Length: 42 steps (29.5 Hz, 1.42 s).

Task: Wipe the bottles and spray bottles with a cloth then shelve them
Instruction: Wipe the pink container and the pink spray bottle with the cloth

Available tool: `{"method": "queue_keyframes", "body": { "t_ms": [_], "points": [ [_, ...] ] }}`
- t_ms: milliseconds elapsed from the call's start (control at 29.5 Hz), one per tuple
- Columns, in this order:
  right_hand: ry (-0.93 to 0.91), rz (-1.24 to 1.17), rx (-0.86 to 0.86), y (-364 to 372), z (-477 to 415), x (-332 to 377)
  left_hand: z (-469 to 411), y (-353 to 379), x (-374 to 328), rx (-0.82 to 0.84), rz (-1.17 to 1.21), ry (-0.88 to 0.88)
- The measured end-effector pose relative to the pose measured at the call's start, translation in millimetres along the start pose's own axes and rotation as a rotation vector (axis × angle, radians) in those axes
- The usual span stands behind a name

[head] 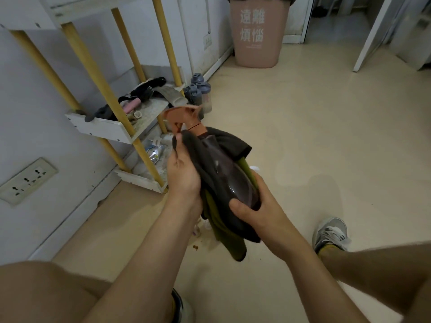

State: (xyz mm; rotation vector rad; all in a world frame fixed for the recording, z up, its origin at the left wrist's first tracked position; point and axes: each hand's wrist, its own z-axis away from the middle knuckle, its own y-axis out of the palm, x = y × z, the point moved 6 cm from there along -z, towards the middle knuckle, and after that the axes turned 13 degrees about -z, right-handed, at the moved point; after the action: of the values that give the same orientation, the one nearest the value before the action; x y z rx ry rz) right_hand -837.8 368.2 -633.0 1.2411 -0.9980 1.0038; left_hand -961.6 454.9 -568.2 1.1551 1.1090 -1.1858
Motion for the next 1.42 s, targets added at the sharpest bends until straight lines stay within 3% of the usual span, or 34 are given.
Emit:
{"method": "queue_keyframes", "body": {
  "t_ms": [102, 203, 339, 407, 542, 678, 745, 881, 915, 1017, 1050, 1084, 1186, 1220, 1321, 1423],
  "points": [
    [-0.031, -0.16, -0.081, 7, 3, -4, 13, 6, -4, 0.086, -0.11, 0.04],
    [-0.031, -0.418, -0.137, 7, 5, -2, 29, 23, 6, 0.296, -0.143, 0.089],
    [-0.073, -0.492, -0.19, 0, 3, 7, 46, 37, 16, 0.503, -0.173, 0.15],
    [-0.026, -0.468, -0.238, -2, 4, 4, 48, 34, 17, 0.501, -0.209, 0.164],
    [-0.003, -0.09, -0.165, -9, 3, 27, 40, 17, 11, 0.324, -0.183, 0.204],
    [0.001, -0.088, -0.093, -4, 1, 45, 46, 20, 4, 0.299, -0.514, 0.344],
    [-0.053, -0.159, -0.194, -4, 1, 39, 52, 26, 1, 0.401, -0.663, 0.397],
    [-0.042, -0.346, -0.285, -7, 6, 24, 58, 25, -5, 0.786, -0.71, 0.173],
    [-0.041, -0.302, -0.283, -9, 7, 23, 55, 19, -17, 0.743, -0.785, 0.226],
    [-0.068, -0.024, -0.21, -10, 3, 29, 48, 3, -90, 0.109, -1.002, 0.815],
    [-0.07, 0.03, -0.186, -8, 3, 30, 48, 5, -100, -0.004, -0.997, 0.934],
    [-0.065, 0.047, -0.172, -6, 2, 28, 41, 10, -101, -0.026, -1.001, 0.92],
    [-0.042, 0.037, -0.202, 0, 4, 18, 15, 11, -58, 0.026, -1.01, 0.441],
    [-0.063, 0.06, -0.228, 1, 4, 17, 17, 9, -42, 0.021, -1.039, 0.375],
    [-0.096, 0.025, -0.282, 2, 1, 11, 29, 19, -13, 0.091, -1.173, 0.425],
    [-0.141, 0.158, -0.342, 13, 3, 1, 8, 19, 2, 0.099, -1.077, 0.2]
  ]
}}
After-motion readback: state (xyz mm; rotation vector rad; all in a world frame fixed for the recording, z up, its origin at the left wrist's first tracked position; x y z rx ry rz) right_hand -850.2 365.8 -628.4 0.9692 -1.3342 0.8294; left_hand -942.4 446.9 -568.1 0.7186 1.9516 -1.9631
